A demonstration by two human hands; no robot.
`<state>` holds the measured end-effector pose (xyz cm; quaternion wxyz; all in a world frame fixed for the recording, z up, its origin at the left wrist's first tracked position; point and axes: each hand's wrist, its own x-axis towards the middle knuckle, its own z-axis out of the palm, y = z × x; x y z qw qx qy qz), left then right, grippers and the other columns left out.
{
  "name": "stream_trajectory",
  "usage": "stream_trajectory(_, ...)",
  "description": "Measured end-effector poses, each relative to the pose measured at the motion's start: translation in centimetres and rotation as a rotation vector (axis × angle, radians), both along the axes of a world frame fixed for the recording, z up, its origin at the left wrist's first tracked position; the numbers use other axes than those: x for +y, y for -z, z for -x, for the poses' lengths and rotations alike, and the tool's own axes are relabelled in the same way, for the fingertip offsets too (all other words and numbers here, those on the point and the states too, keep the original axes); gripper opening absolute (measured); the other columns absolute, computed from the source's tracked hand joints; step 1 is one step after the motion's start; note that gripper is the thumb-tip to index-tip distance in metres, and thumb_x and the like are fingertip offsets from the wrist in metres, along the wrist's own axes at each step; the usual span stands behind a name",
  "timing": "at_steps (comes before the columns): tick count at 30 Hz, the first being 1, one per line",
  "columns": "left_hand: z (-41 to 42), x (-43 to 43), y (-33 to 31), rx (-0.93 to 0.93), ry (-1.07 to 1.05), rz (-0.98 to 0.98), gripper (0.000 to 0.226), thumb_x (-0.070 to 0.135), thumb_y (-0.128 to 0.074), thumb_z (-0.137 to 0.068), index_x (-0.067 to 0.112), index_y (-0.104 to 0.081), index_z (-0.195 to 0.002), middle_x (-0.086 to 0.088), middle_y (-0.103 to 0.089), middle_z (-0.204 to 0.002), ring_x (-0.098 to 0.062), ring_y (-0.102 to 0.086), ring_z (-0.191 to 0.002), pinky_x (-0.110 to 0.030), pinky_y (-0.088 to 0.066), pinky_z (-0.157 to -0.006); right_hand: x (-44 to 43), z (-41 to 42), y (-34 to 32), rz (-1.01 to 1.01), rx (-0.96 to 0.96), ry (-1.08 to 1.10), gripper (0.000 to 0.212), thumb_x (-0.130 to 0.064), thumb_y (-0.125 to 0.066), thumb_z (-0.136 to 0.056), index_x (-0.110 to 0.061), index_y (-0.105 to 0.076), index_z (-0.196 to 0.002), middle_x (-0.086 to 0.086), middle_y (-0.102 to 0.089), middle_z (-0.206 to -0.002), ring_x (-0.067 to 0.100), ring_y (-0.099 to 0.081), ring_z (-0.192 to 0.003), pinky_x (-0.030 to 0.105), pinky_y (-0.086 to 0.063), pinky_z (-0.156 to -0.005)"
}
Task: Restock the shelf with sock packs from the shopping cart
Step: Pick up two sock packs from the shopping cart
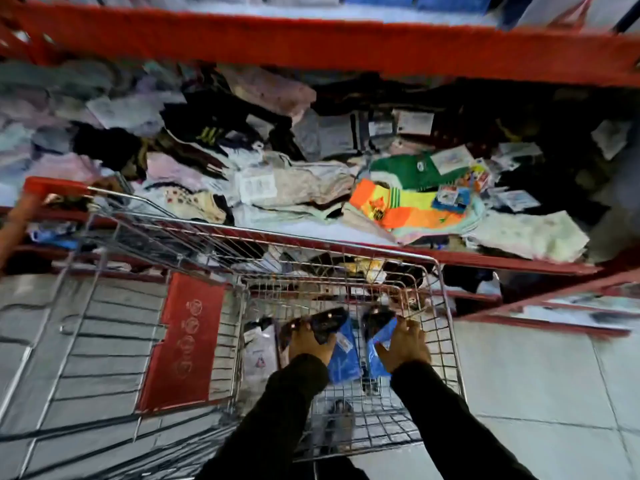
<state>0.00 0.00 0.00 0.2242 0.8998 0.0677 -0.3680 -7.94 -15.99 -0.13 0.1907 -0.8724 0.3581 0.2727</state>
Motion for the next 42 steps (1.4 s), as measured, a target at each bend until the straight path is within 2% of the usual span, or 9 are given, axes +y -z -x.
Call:
stream_trajectory(4, 0.7, -1.1, 4.1, 0.191, -0.149, -0.023, 0.073, 0.05, -0.068, -0.087, 0.004, -0.047, -0.139, -0.017, -0.051, -0.143, -0.034, -0.053, -0.128, -0.035, -0.044, -0.104, -0.6, 0.0, 3.0, -0.055, 0.074, 0.106, 0.093, -0.044, -0.066, -0.088, -0.005, -0.012, -0.153, 0.017, -0.026, -0.154, 0.035, -0.03, -0.141, 0.043, -0.038, -0.109)
stream_trajectory(7, 1.2, -2.2, 6.3, 0.265, -0.18, -0.055, 0.085, 0.055, -0.07, -0.083, 0.002, -0.039, -0.142, -0.019, -0.04, -0.144, -0.037, -0.051, -0.128, -0.038, -0.045, -0.105, -0.4, -0.1, 5.2, -0.068, 0.073, 0.102, 0.102, -0.048, -0.067, -0.086, -0.003, -0.005, -0.154, 0.016, -0.03, -0.151, 0.033, -0.033, -0.139, 0.043, -0.041, -0.106)
stream_trajectory(10, 1.2, -2.9, 7.2, 0.216, -0.155, -0.117, 0.092, 0.058, -0.072, -0.08, 0.001, -0.037, -0.143, -0.017, -0.037, -0.14, -0.038, -0.051, -0.126, -0.041, -0.045, -0.106, -0.1, -0.2, 6.6, -0.061, 0.031, 0.11, 0.109, -0.052, -0.067, -0.083, -0.001, -0.002, -0.154, 0.016, -0.034, -0.146, 0.033, -0.039, -0.133, 0.043, -0.044, -0.102)
stream_trajectory(18, 0.5, -5.8, 8.8, 0.191, -0.141, -0.257, 0.112, 0.064, -0.072, -0.075, -0.003, -0.02, -0.147, -0.021, -0.033, -0.147, -0.036, -0.038, -0.137, -0.041, -0.036, -0.112, -0.4, 0.1, 8.8, -0.115, -0.06, 0.191, 0.131, -0.046, -0.085, -0.067, -0.002, 0.004, -0.153, 0.019, -0.028, -0.154, 0.036, -0.034, -0.14, 0.045, -0.038, -0.113)
stream_trajectory(24, 0.5, -6.2, 10.1, 0.18, -0.175, -0.122, 0.111, 0.051, -0.081, -0.073, 0.001, -0.019, -0.15, -0.017, -0.05, -0.144, -0.034, -0.051, -0.132, -0.042, -0.042, -0.111, -0.6, -0.2, 8.7, -0.104, -0.083, 0.234, 0.126, -0.037, -0.085, -0.069, -0.001, 0.002, -0.152, 0.019, -0.034, -0.149, 0.036, -0.037, -0.137, 0.045, -0.042, -0.11)
stream_trajectory(29, 0.4, -5.1, 8.5, 0.121, -0.128, -0.071, 0.092, 0.04, -0.079, -0.08, -0.001, -0.026, -0.143, -0.016, -0.051, -0.14, -0.034, -0.055, -0.127, -0.038, -0.045, -0.105, -0.7, -0.4, 7.8, -0.118, -0.088, 0.25, 0.126, -0.03, -0.088, -0.065, 0.0, -0.002, -0.152, 0.019, -0.038, -0.145, 0.035, -0.042, -0.134, 0.043, -0.045, -0.108)
stream_trajectory(33, 0.1, -4.0, 6.3, 0.057, -0.041, -0.06, 0.096, 0.048, -0.079, -0.076, -0.001, -0.026, -0.139, -0.018, -0.053, -0.137, -0.037, -0.057, -0.123, -0.042, -0.051, -0.1, -0.3, -0.6, 5.4, -0.112, -0.096, 0.259, 0.121, -0.03, -0.091, -0.062, -0.001, -0.013, -0.15, 0.018, -0.041, -0.143, 0.035, -0.045, -0.132, 0.042, -0.046, -0.107)
stream_trajectory(38, -0.3, -1.8, 1.3, -0.043, 0.05, -0.125, 0.099, 0.063, -0.071, -0.076, 0.0, -0.029, -0.141, -0.017, -0.057, -0.13, -0.035, -0.051, -0.125, -0.044, -0.052, -0.096, 0.5, -0.6, 0.7, -0.11, -0.182, 0.262, 0.1, -0.035, -0.091, -0.06, -0.003, -0.031, -0.133, 0.015, -0.047, -0.132, 0.032, -0.053, -0.123, 0.036, -0.049, -0.102)
stream_trajectory(42, -0.1, 0.7, -3.3, -0.15, 0.018, -0.023, 0.094, 0.067, -0.069, -0.074, 0.002, -0.034, -0.132, -0.015, -0.066, -0.116, -0.034, -0.064, -0.104, -0.042, -0.058, -0.085, 1.7, -0.7, -4.8, -0.129, -0.285, 0.248, 0.118, -0.041, -0.09, -0.061, 0.002, -0.02, -0.145, 0.018, -0.042, -0.142, 0.033, -0.049, -0.129, 0.034, -0.046, -0.107)
